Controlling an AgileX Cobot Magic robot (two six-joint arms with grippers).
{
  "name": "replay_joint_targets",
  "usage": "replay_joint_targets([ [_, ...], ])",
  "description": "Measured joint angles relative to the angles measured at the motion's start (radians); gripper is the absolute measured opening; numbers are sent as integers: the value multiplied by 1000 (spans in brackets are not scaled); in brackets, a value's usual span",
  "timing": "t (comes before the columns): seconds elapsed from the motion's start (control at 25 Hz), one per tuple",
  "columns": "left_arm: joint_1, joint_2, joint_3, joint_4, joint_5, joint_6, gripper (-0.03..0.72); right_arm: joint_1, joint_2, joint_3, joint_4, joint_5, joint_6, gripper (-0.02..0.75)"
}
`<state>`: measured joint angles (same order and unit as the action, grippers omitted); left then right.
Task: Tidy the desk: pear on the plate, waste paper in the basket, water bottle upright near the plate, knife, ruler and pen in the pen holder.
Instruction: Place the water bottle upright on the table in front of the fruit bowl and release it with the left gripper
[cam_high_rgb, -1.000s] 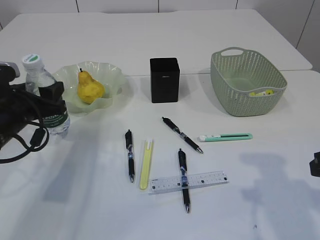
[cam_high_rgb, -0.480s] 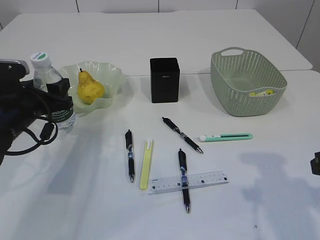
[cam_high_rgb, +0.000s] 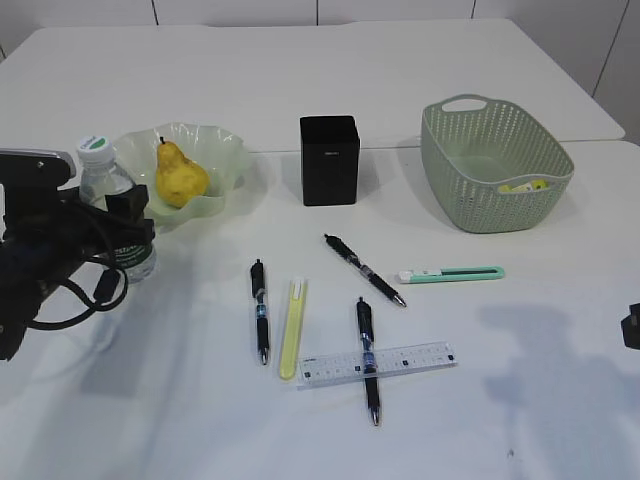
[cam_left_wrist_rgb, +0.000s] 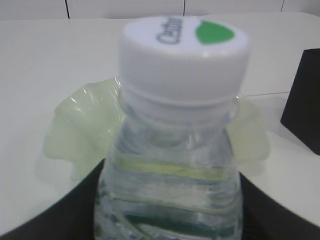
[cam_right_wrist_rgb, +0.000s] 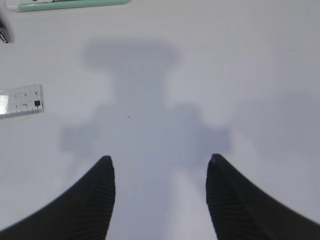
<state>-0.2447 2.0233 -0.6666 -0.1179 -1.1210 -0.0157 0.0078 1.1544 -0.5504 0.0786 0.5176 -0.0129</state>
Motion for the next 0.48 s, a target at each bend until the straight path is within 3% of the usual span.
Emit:
replay_joint_targets([
  [0.48,0,11,-2,0,-21,-4,400,0,0,0,0,0,-2,459],
])
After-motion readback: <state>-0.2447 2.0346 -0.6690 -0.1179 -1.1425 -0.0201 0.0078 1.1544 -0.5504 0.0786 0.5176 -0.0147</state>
